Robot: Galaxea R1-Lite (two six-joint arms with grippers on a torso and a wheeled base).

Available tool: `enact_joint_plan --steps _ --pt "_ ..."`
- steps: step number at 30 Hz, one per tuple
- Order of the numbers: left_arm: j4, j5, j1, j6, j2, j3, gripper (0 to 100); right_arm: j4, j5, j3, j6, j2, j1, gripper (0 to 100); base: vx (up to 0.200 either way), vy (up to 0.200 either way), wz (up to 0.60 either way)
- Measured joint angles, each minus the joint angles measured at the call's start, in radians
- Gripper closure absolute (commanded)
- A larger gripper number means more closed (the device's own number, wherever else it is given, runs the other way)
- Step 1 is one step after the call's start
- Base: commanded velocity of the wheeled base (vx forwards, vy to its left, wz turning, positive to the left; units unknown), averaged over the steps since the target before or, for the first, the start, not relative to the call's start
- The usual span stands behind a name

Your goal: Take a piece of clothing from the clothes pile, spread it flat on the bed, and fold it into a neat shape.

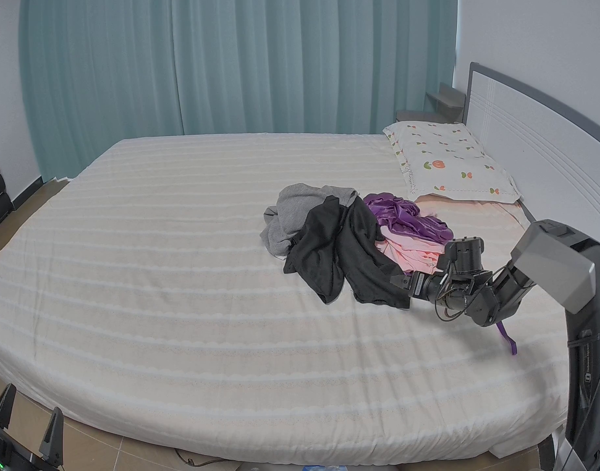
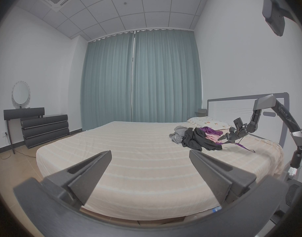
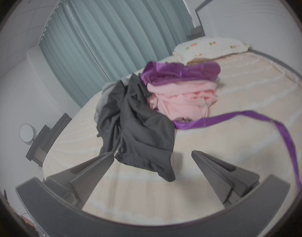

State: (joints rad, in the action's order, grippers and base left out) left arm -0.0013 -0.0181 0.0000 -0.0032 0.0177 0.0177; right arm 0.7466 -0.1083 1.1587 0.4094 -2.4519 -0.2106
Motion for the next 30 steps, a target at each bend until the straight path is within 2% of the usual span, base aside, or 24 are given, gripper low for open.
enact_joint_plan --steps 12,20,21,30 --pt "0.0 0.0 0.0 0.0 0.0 0.0 0 -0.03 -0.003 0.137 0.027 -0.139 -0.015 0 0.0 0.0 0.0" --pt "0.0 0.0 0.0 0.0 0.0 0.0 0 -0.083 -0.032 0.2 0.025 -0.168 -0.027 0 0.0 0.0 0.0" --pt "0.0 0.0 0.0 0.0 0.0 0.0 0 -0.091 -0.038 0.206 0.024 -0.17 -0.029 100 0.0 0.0 0.0" --pt "0.0 0.0 0.0 0.0 0.0 0.0 0 -0.107 -0.057 0.217 0.031 -0.175 -0.034 100 0.0 0.0 0.0"
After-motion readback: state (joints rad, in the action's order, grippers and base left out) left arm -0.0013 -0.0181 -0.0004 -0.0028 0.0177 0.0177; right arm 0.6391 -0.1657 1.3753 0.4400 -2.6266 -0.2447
